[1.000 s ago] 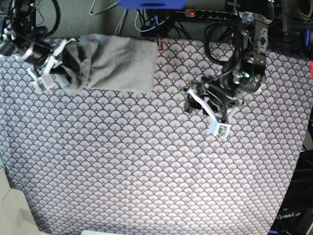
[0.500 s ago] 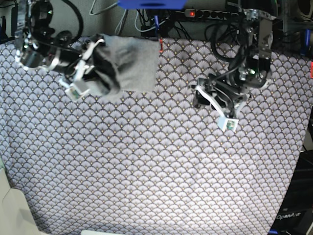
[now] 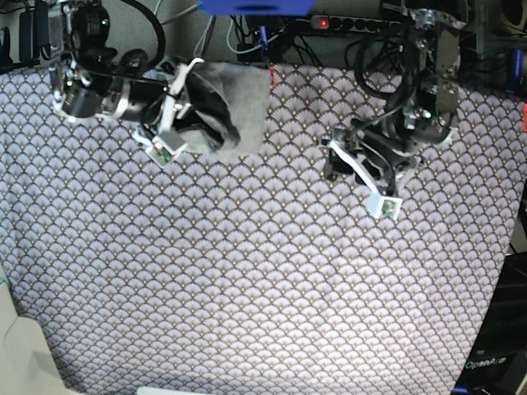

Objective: Fold the T-shirt properly
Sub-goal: 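Drag the folded grey shirt with the right gripper along the table rim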

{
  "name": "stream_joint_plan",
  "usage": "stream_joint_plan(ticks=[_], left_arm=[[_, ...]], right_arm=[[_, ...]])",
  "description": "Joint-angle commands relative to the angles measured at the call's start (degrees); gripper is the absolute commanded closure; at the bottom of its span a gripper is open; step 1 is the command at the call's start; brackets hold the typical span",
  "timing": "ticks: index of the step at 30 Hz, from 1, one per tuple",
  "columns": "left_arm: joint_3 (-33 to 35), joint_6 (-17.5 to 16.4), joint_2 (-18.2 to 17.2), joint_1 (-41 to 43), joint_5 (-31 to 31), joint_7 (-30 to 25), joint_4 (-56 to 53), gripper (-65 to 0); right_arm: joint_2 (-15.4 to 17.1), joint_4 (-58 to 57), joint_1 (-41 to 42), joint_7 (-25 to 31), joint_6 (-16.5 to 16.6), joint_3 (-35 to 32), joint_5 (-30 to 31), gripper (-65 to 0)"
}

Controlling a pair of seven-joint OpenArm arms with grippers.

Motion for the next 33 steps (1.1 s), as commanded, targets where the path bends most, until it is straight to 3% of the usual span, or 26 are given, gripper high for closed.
stream_joint_plan(ticks=[1,6,9,16,21,33], left_arm=[[-0.14,-0.10,-0.32,-0.36,-0.38,-0.93,1.30,-32.8],[-0.14,-0.10,-0.32,0.44,-0.38,-1.28,1.30,-32.8],[-0.14,-0.10,-0.32,0.44,-0.38,-1.28,1.30,-32.8],[-0.14,-0.10,-0.32,0.44,-0.38,-1.37,1.30,-32.8],[-0.14,-0.10,-0.32,0.44,-0.38,-1.37,1.30,-32.8],[-0.14,-0.10,-0.32,1.05,-0.38,-1.46,1.30,-32.8]], right_arm=[[0.36,0.62,0.34,0.23,0.19,0.57,1.59,-14.0],[0.36,0.27,1.31,-0.65,0.19,0.22,1.94,-21.5],[0.36,0.27,1.75,-0.74,0.19,-0.05,2.21,-21.6],[-1.57,0.45,4.73,-6.54,0.19,-1.80,9.41,-21.8],[-2.37,0.45,5.97,-6.72,0.19,-4.53,11.35,-21.8],[-2.37,0.45,8.08,-6.89,0.19,-4.27,11.08,-21.8]])
